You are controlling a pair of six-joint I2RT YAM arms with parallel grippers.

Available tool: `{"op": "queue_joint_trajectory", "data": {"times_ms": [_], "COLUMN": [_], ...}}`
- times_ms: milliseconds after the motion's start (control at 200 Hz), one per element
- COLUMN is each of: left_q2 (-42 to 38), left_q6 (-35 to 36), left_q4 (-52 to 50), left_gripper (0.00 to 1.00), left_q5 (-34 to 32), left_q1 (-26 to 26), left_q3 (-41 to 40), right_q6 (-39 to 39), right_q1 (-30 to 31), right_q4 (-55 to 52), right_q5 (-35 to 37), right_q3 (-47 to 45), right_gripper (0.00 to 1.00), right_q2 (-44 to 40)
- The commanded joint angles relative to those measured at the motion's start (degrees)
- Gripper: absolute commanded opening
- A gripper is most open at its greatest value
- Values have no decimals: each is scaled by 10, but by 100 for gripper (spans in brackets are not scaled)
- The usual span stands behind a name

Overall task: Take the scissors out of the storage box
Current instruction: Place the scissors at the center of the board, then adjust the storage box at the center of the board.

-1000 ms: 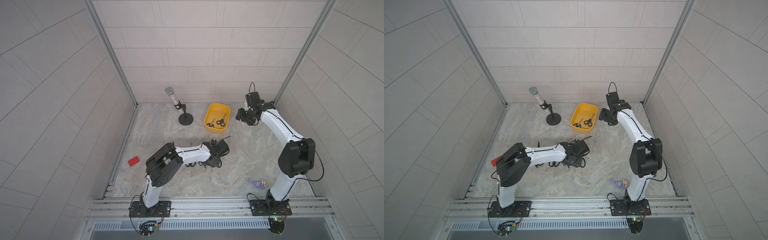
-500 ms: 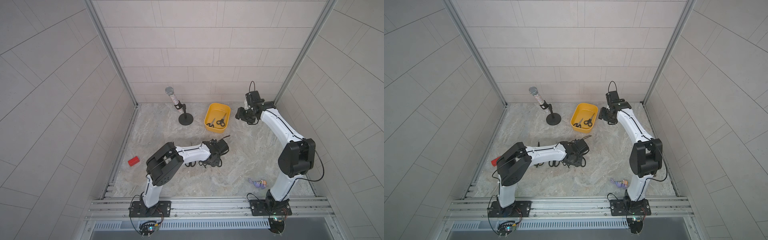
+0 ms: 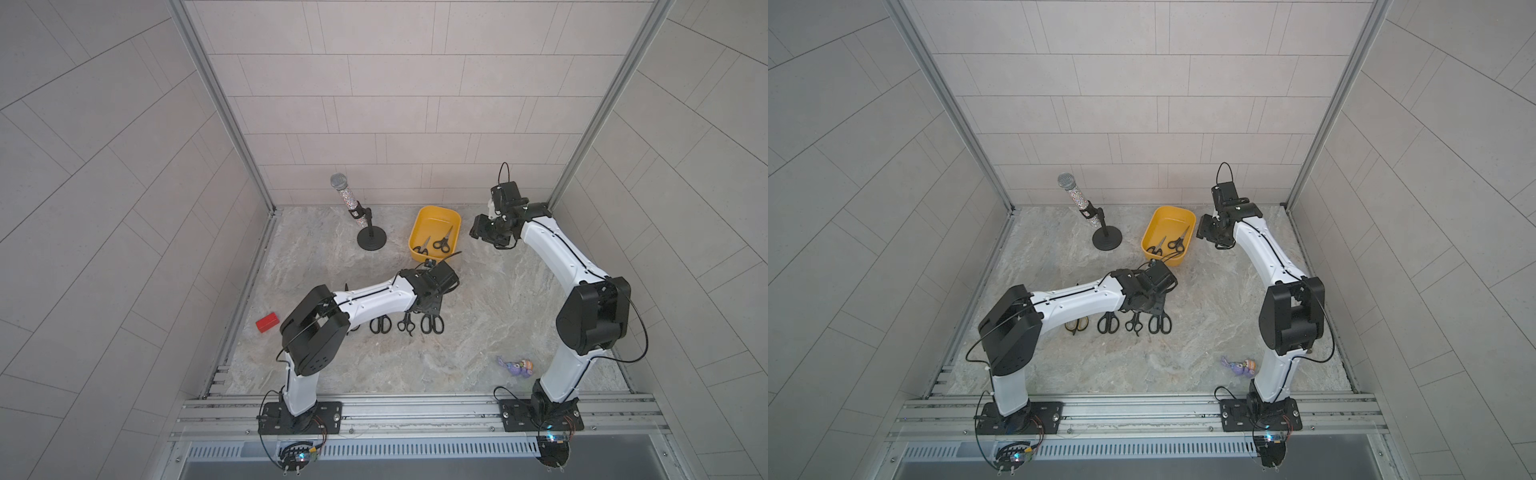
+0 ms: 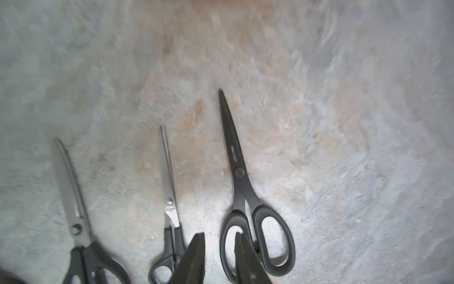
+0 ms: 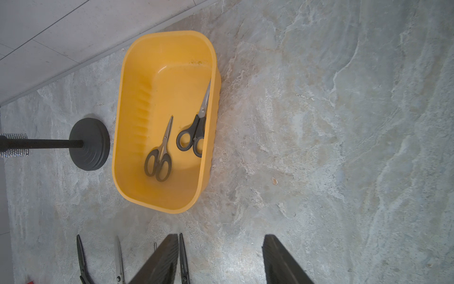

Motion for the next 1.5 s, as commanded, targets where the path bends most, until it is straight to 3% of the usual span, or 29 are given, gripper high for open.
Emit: {"op": "queue_joint_trajectory", "data": {"times_ms": [0,360,630,1041,1311,1491], "left_q2": [-12,92,177,251,260,272], "left_q6": [44,118,136,161,168,184], "left_q4": [-36,-95,-141,-173,-170,-170], "left_gripper": [28,29,29,29,29,28], "left_q5": [-22,-3,8,-5,-2,16], "left_q1": [31,130,143,147,151,152], "left_q3": [53,234,352,467,473,482], "right_q6": [2,19,7,13,9,8], "right_q1": [13,34,36,39,39,39], "right_q4": [-10,-48,-82,-78,-72,-72], "right_q5": [3,23,32,6,2,2], "right_q3": [18,131,194,209,204,201], "right_gripper": [60,60,58,35,27,13], "right_q2": [28,162,240,285,294,290]}}
